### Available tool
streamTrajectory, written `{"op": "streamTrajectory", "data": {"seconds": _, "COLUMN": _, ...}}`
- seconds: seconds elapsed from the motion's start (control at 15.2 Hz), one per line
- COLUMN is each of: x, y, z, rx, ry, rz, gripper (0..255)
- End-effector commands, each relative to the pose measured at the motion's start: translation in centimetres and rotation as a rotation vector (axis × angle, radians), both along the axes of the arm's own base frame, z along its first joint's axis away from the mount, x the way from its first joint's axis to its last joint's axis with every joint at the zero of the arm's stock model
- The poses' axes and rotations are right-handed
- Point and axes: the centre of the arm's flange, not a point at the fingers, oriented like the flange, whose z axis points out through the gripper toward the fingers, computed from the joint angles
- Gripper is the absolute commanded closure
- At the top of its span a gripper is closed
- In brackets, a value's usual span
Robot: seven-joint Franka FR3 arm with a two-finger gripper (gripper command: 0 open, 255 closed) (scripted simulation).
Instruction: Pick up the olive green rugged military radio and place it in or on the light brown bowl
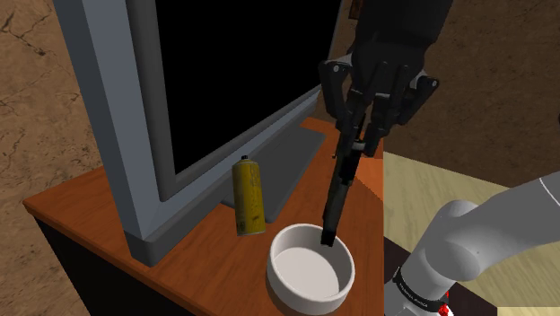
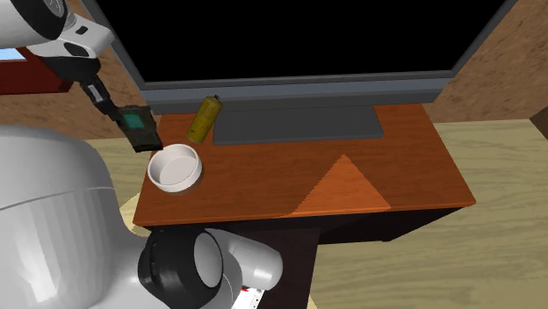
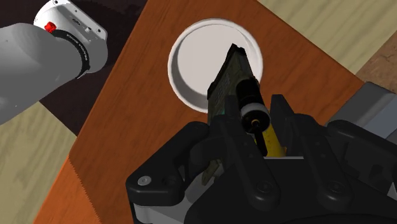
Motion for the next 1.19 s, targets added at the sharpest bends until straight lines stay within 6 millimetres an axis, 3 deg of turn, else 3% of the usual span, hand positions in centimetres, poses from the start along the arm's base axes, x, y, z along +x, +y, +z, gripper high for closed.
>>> {"op": "streamTrajectory", "data": {"seconds": 0.0, "x": 0.0, "y": 0.0, "z": -1.1, "rx": 0.000, "ry": 0.000, "rz": 0.000, "gripper": 255}}
{"op": "streamTrajectory", "data": {"seconds": 1.12, "x": 0.0, "y": 0.0, "z": -10.1, "rx": 0.000, "ry": 0.000, "rz": 0.000, "gripper": 255}}
